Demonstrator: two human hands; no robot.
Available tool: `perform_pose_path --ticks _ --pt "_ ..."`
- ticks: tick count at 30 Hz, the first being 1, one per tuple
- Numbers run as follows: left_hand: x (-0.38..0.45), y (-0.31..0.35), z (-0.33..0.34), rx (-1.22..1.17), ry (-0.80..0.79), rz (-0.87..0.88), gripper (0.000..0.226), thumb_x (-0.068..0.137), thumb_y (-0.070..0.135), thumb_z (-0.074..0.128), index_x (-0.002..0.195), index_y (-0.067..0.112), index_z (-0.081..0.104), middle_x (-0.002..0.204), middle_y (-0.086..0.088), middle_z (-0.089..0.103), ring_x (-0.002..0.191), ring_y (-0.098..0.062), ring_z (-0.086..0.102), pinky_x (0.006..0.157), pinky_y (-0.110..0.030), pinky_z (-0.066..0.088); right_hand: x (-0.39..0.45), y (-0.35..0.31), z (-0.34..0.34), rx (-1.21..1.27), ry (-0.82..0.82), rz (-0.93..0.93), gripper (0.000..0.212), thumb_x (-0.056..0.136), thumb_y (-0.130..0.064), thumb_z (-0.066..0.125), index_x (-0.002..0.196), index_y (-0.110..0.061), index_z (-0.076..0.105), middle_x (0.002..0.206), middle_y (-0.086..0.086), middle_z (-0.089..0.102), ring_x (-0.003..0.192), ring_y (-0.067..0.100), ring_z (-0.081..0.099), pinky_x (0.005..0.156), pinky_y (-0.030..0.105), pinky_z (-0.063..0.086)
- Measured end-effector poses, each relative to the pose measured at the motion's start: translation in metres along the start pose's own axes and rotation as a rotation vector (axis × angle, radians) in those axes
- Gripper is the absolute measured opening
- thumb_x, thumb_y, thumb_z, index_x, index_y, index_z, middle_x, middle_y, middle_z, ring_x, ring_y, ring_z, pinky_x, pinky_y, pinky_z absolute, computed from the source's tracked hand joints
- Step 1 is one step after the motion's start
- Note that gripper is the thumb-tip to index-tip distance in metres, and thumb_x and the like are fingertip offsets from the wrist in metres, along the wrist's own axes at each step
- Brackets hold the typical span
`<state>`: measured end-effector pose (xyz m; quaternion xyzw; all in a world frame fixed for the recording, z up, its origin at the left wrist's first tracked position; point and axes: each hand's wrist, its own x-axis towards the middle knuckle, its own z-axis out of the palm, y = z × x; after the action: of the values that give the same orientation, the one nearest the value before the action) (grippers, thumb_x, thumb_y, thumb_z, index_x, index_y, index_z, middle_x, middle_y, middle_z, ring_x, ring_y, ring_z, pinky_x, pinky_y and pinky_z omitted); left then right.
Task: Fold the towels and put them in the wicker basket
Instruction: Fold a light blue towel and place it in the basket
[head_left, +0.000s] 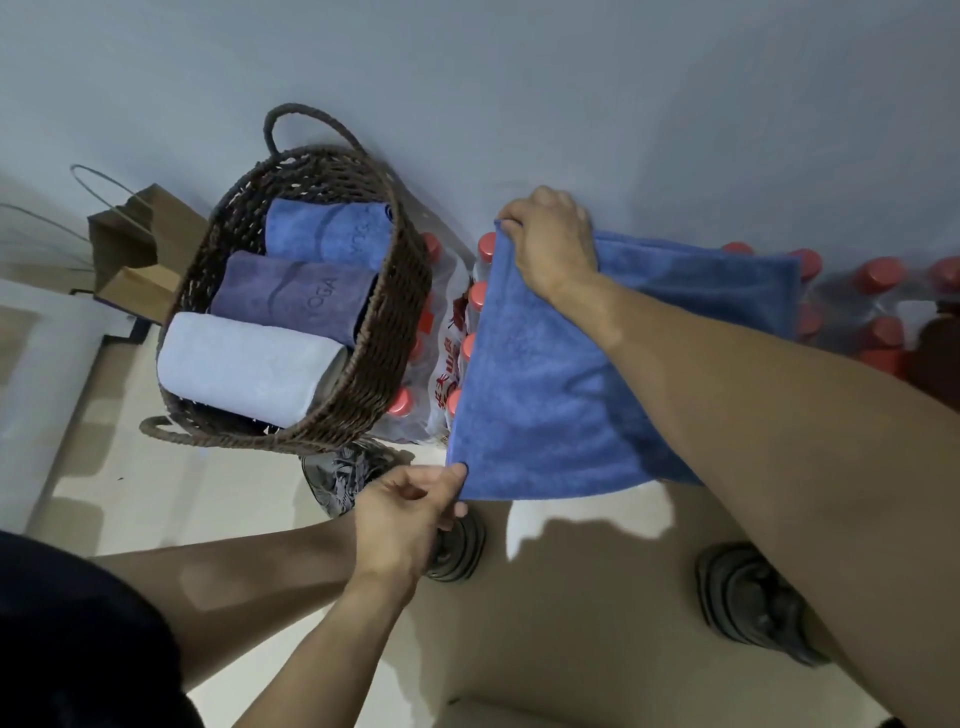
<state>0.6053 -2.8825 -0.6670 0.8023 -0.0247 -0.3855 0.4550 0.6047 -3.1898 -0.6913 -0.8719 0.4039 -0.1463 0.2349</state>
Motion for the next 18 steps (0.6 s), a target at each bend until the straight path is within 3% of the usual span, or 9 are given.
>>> perform_pose_path --ticks 2,4,9,13,16,18 --pt "0.002 0.0 0.001 -0.041 -0.049 -0.035 0.033 0.077 0.018 0.081 0.1 0.006 0.059 0.064 -0.016 0.068 0.052 -0.022 0.051 0.052 -0.028 0.041 0.0 -0.001 0.001 0.007 0.012 -0.018 0.03 0.102 -0.03 0.041 0.116 -0.027 0.068 0.114 0.003 0.061 0.113 0.026 0.049 0.099 0.037 0.035" --pt "0.006 0.002 0.002 0.033 -0.123 -0.049 0.026 0.081 0.014 0.077 0.102 0.005 0.065 0.07 -0.015 0.066 0.053 -0.019 0.049 0.05 -0.025 0.041 0.0 -0.003 0.0 0.02 0.004 -0.044 0.03 0.102 -0.029 0.042 0.115 -0.024 0.069 0.113 0.002 0.064 0.112 0.026 0.049 0.099 0.038 0.036" --pt "0.016 0.003 0.0 0.117 -0.158 -0.063 0.017 0.077 0.013 0.081 0.083 0.0 0.072 0.057 0.006 0.063 0.045 -0.003 0.05 0.048 -0.013 0.042 -0.001 -0.002 -0.005 0.099 -0.006 0.039 0.032 0.099 -0.036 0.049 0.115 -0.017 0.069 0.111 0.015 0.063 0.108 0.033 0.055 0.099 0.039 0.042" --pt "0.016 0.006 0.0 0.122 -0.134 -0.103 0.023 0.07 0.018 0.086 0.073 0.008 0.066 0.061 0.003 0.065 0.049 -0.009 0.054 0.054 -0.022 0.043 -0.003 -0.009 -0.019 0.061 -0.045 -0.001 0.037 0.101 -0.035 0.046 0.132 -0.022 0.06 0.125 0.011 0.063 0.117 0.03 0.053 0.104 0.038 0.04" --pt "0.017 0.015 0.002 0.343 -0.112 -0.093 0.037 0.069 0.037 0.087 0.082 0.015 0.061 0.076 0.002 0.066 0.068 -0.015 0.06 0.061 -0.029 0.044 -0.011 -0.014 -0.036 0.083 0.059 -0.092 0.03 0.1 -0.03 0.05 0.122 -0.015 0.063 0.117 0.005 0.064 0.113 0.024 0.054 0.099 0.037 0.042" --pt "0.013 0.029 0.008 0.551 -0.032 0.053 0.032 0.075 0.041 0.08 0.086 0.024 0.055 0.077 0.005 0.066 0.075 -0.015 0.064 0.061 -0.028 0.044 -0.019 -0.014 -0.049 0.167 0.11 -0.118 0.023 0.098 -0.026 0.054 0.114 -0.012 0.063 0.111 0.005 0.061 0.107 0.02 0.055 0.095 0.036 0.045"
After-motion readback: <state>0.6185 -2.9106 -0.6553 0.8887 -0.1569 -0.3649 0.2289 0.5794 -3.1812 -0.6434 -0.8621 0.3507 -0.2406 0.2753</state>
